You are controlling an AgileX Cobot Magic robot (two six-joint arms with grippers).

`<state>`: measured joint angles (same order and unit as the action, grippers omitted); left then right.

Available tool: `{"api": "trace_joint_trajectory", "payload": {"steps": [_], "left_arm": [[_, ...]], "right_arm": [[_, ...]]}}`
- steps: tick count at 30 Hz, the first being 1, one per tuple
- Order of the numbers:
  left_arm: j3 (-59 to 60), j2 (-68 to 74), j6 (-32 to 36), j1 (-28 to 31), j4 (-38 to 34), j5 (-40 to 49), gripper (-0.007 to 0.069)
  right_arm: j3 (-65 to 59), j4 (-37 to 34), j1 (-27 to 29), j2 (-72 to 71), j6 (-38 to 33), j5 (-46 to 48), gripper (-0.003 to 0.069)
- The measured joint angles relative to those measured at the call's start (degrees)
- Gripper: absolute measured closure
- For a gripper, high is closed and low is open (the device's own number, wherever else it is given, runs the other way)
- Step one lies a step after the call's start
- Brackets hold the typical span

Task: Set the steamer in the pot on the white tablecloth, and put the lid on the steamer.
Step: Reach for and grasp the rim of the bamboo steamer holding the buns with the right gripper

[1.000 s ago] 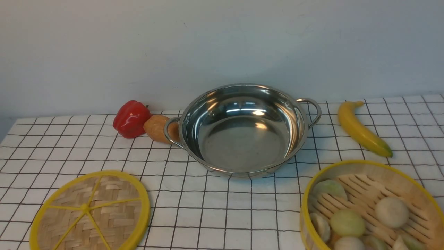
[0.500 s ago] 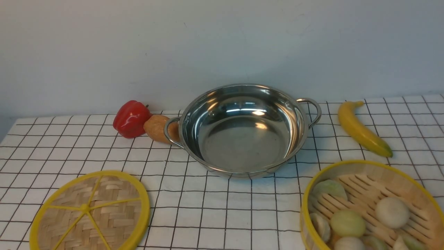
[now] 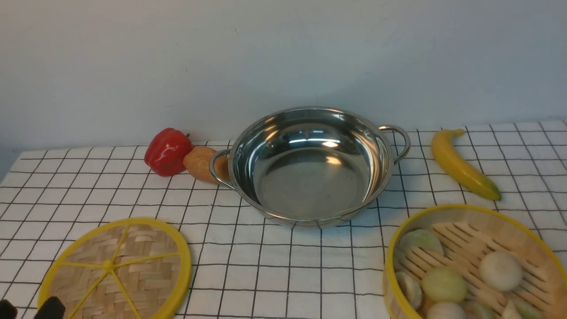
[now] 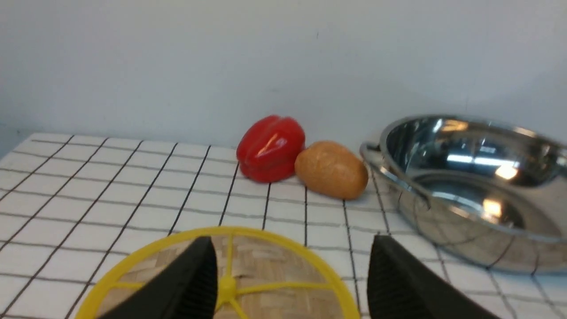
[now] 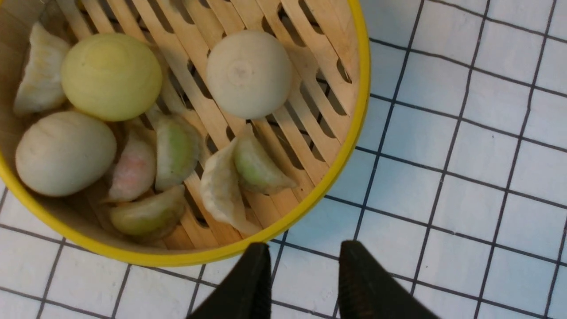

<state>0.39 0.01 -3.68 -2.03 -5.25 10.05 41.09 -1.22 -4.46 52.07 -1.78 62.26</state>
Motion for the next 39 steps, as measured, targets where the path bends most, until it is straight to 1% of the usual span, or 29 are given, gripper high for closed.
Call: {"api": "trace_joint_trajectory", "payload": {"steps": [4,5,7,10,13,16,18,19,23,24,25,27,29,33,39], "left_arm": [[0.0,0.0,-0.22,0.0,-4.81,-6.91,0.0193],[0.0,0.0,-0.27,0.0,-5.01,-7.17,0.0193],[0.0,0.0,-1.41,0.0,-8.93,-10.05,0.0193],[-0.18,-0.05,-2.43,0.0,-12.07,-9.38,0.0193],[-2.97,-0.05,-2.64,-0.02,-12.81,-5.51,0.0193],[-9.9,0.28,-1.14,-0.02,-12.9,2.7,0.0193],[-12.33,0.93,-0.49,-0.07,-12.74,5.13,0.0193],[-15.97,2.51,0.58,-0.07,-12.47,10.59,0.0193],[-22.21,6.93,3.21,-0.07,-12.24,19.6,0.0193],[-25.07,9.45,5.46,-0.07,-12.12,24.21,0.0193],[-25.37,9.73,5.74,-0.07,-12.12,24.68,0.0193],[-28.68,12.65,9.06,-0.07,-12.05,29.89,0.0193],[-30.6,14.63,11.0,-0.07,-11.92,32.51,0.0193],[-32.39,16.52,13.03,-0.07,-11.87,33.94,0.0193],[-32.76,16.7,13.59,-0.07,-11.74,34.37,0.0193]], "right_arm": [[0.0,0.12,0.0,0.0,0.0,0.0,0.0417],[0.0,0.12,0.0,0.0,0.0,0.0,0.0417],[0.0,0.38,0.0,0.0,0.46,0.0,0.0417],[0.0,0.55,0.0,0.0,1.78,0.0,0.0417],[0.0,1.22,0.0,0.0,2.36,0.05,0.0416],[0.0,2.42,0.0,0.09,2.61,0.05,0.0398],[0.0,2.59,0.0,0.33,2.61,0.11,0.0391],[0.0,2.71,0.0,1.07,2.61,0.54,0.0373],[0.0,2.84,0.0,4.06,2.65,1.52,0.0343],[0.0,2.84,0.0,6.37,2.65,1.55,0.0334],[0.0,2.84,0.0,6.86,2.65,1.49,0.0332],[0.02,2.79,0.0,10.27,2.65,0.41,0.0327],[0.02,2.79,0.0,12.99,2.65,0.0,0.0326],[0.48,2.79,0.0,18.68,2.83,-2.03,0.0324],[4.96,2.79,0.0,24.98,2.87,-3.06,0.0324]]}}
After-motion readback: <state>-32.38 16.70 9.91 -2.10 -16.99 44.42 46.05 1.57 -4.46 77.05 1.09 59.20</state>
